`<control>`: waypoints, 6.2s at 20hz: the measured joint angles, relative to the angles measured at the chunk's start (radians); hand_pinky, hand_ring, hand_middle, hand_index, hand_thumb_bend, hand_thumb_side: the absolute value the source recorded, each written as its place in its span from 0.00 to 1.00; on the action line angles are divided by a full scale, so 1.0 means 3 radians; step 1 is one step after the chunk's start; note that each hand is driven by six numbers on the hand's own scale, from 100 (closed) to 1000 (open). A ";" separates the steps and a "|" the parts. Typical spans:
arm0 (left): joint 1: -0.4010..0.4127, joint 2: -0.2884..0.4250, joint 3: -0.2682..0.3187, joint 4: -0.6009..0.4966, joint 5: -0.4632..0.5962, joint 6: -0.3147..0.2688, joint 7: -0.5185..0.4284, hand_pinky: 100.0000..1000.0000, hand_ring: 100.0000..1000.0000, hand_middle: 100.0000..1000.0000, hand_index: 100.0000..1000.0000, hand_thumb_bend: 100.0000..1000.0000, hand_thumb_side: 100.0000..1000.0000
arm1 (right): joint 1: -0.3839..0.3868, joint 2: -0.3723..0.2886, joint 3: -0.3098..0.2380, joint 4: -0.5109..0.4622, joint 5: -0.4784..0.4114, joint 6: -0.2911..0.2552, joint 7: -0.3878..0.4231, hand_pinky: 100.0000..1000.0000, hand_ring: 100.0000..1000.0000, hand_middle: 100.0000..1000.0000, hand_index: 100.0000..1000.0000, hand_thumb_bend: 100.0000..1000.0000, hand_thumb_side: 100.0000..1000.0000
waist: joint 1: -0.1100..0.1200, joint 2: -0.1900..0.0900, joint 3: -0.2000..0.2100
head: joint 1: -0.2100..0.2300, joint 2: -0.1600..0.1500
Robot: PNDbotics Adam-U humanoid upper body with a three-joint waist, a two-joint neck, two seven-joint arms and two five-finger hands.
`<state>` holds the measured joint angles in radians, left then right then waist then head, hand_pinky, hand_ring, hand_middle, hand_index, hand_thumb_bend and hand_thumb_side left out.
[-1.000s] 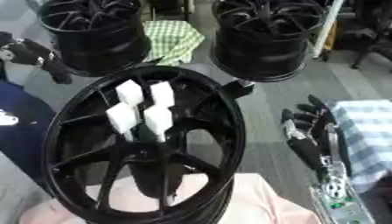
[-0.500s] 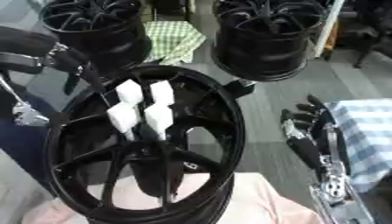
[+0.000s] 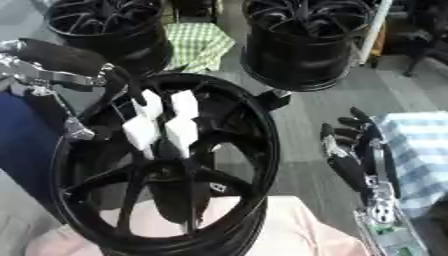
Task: Pull the pin out of the wheel hub.
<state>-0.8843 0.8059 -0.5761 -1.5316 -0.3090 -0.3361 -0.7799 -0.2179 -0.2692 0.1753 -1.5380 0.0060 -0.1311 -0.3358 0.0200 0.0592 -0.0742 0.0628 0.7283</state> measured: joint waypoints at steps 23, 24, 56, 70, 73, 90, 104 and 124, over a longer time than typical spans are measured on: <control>-0.0042 -0.0107 -0.0172 0.0233 -0.0055 -0.0103 0.0103 0.53 0.34 0.76 0.88 0.30 0.11 | 0.0001 0.0000 0.0012 0.0002 0.0000 -0.0006 0.0006 0.67 0.71 0.72 0.91 0.21 0.30 | 0.0027 -0.0014 -0.0031 | 0.0009 0.0002; -0.0042 -0.0107 -0.0184 0.0233 -0.0055 -0.0105 0.0105 0.52 0.34 0.76 0.87 0.29 0.10 | 0.0001 0.0000 0.0012 0.0002 0.0000 -0.0006 0.0006 0.67 0.71 0.72 0.91 0.21 0.30 | 0.0028 -0.0014 -0.0032 | 0.0012 0.0002; -0.0028 -0.0223 -0.0325 0.0438 -0.0148 -0.0135 0.0135 0.42 0.23 0.47 0.65 0.11 0.09 | 0.0015 0.0000 0.0012 0.0006 0.0000 -0.0018 0.0017 0.67 0.71 0.72 0.91 0.20 0.31 | 0.0028 -0.0014 -0.0043 | 0.0021 0.0027; -0.0052 -0.0135 0.0046 0.0392 0.0347 0.0059 -0.0059 0.41 0.19 0.41 0.58 0.05 0.11 | 0.0024 0.0000 0.0011 0.0021 0.0000 -0.0018 0.0016 0.67 0.71 0.72 0.91 0.20 0.30 | 0.0027 -0.0017 -0.0020 | 0.0017 0.0027; -0.0001 0.0041 0.0348 0.0274 0.0425 0.0102 -0.0102 0.42 0.19 0.41 0.58 0.06 0.13 | 0.0025 0.0000 0.0009 0.0022 0.0000 -0.0022 0.0012 0.67 0.71 0.72 0.91 0.20 0.30 | 0.0026 -0.0018 -0.0009 | 0.0009 0.0027; 0.1394 0.0733 0.1915 0.0395 0.0379 0.0333 -0.0208 0.49 0.26 0.51 0.69 0.17 0.14 | 0.0007 0.0001 -0.0032 0.0042 -0.0001 -0.0004 -0.0025 0.67 0.71 0.72 0.91 0.20 0.30 | -0.0091 -0.0004 0.0078 | -0.0074 -0.0024; 0.2274 -0.0053 0.2727 0.0902 -0.0327 0.0863 0.1018 0.66 0.51 0.82 0.94 0.59 0.65 | -0.0010 0.0013 -0.0061 0.0042 -0.0030 0.0003 -0.0044 0.67 0.71 0.72 0.91 0.19 0.31 | -0.0161 0.0072 0.0119 | -0.0085 -0.0087; 0.2579 -0.1826 0.2999 -0.0608 0.0853 0.1576 0.2603 0.67 0.52 0.67 0.84 0.31 0.62 | -0.0050 0.0123 -0.0058 0.0042 -0.0063 -0.0036 -0.0027 0.67 0.71 0.72 0.91 0.18 0.31 | -0.0218 0.0155 0.0089 | -0.0041 -0.0075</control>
<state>-0.1107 0.2581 0.3237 -1.7141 -0.0531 0.1369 0.0010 -0.2328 -0.2322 0.1579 -1.5252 -0.0130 -0.1419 -0.3440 -0.0454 0.1056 -0.0474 0.0504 0.7059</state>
